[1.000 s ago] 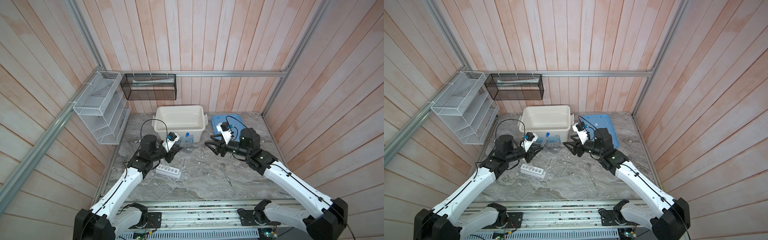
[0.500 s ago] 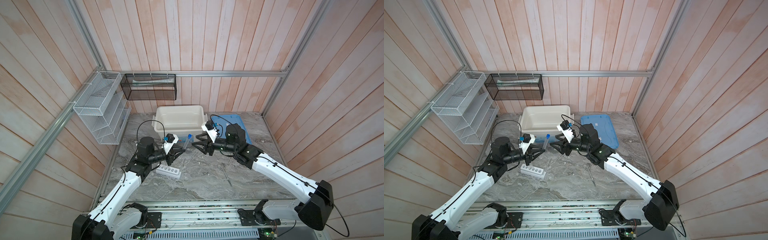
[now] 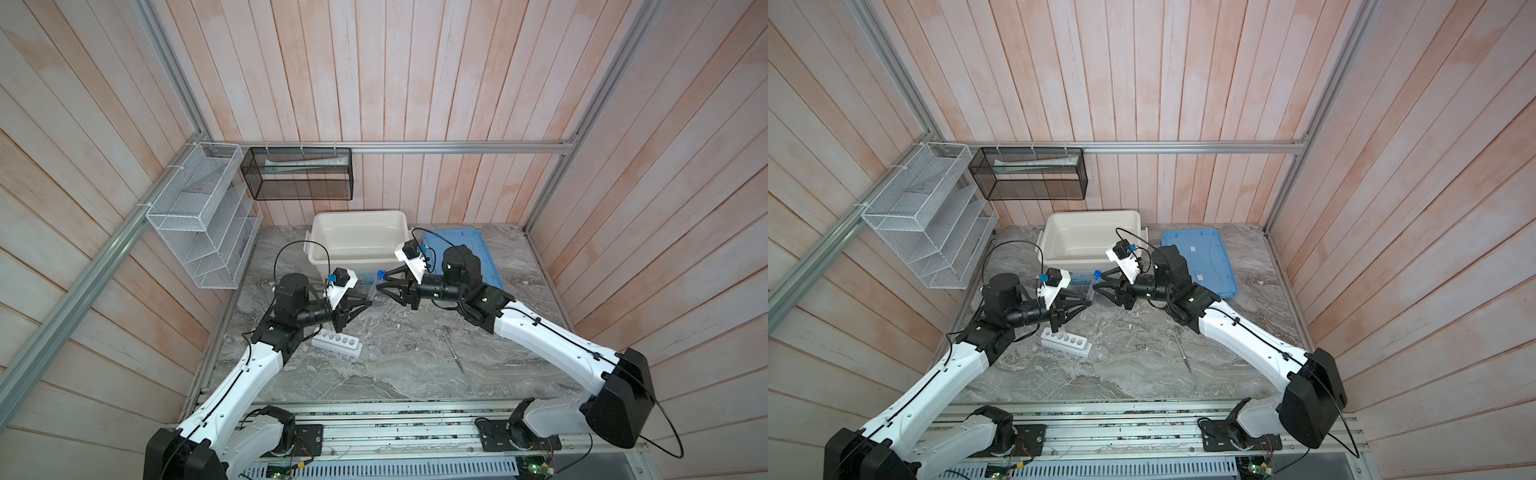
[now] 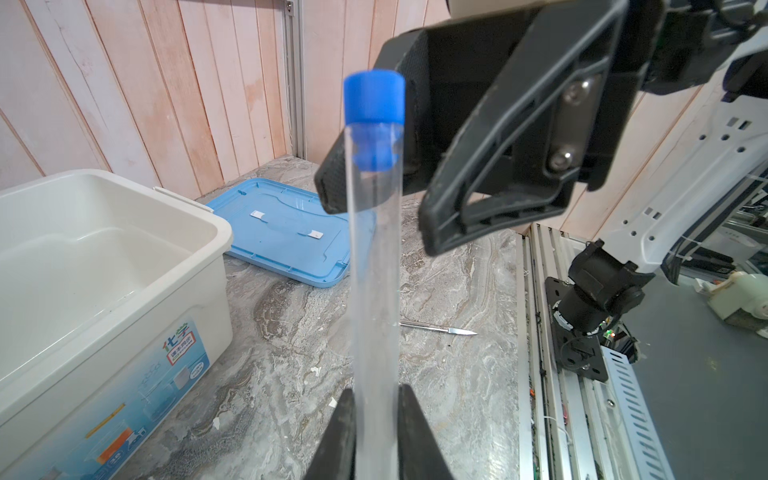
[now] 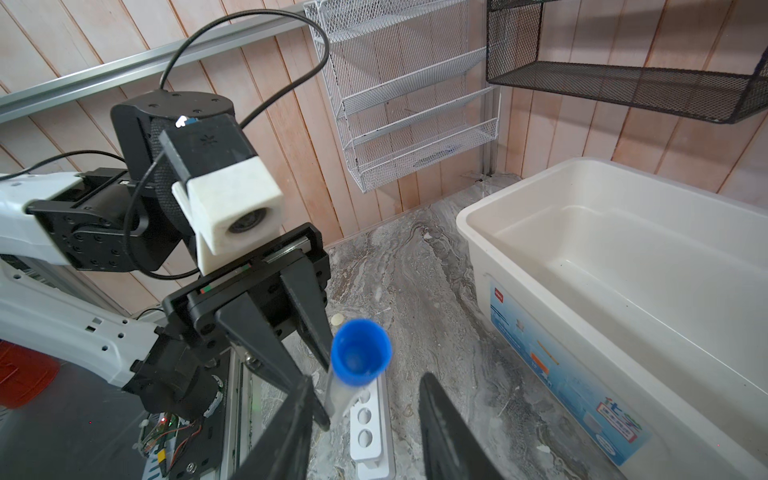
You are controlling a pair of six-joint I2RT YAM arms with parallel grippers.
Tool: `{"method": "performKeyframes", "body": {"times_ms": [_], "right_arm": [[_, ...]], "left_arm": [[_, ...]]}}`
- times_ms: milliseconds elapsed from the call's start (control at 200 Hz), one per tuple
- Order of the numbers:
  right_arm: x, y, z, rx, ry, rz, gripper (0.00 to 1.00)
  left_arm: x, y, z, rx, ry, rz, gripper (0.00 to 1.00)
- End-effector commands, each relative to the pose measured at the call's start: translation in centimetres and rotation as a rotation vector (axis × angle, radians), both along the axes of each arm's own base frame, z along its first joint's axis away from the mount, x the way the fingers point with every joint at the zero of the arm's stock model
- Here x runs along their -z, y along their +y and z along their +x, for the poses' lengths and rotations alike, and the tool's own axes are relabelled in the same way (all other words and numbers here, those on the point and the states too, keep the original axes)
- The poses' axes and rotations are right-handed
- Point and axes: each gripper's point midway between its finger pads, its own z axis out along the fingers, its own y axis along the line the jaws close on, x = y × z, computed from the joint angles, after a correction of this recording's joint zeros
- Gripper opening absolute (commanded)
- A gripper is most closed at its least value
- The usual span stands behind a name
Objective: Organize the chemistry lab equipment
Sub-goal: 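Lift the tube upright with the left gripper while the right gripper reaches toward it, then grasp the tube's blue-capped end with the right gripper while the left holds it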
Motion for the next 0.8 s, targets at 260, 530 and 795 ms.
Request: {"method": "performKeyframes", "body": {"times_ms": [260, 530, 795], "right_arm": [[-2.1, 0.84, -0.35, -0.035, -0.034, 0.053, 0.34], [-2.08, 1.01, -0.27, -0.039, -0.029, 0.06, 0.28], [-2.19, 1.14, -0.11, -0.036, -0.026, 0.069, 0.22]], "left_arm": [[0.31, -0.11, -0.09, 0.015, 0.006, -0.01, 0.19], [0.16, -0.09, -0.16, 0.016, 0.001, -0.011, 0.19], [-0.14, 0.02, -0.11, 0.005, -0.01, -0.012, 0.21]]}}
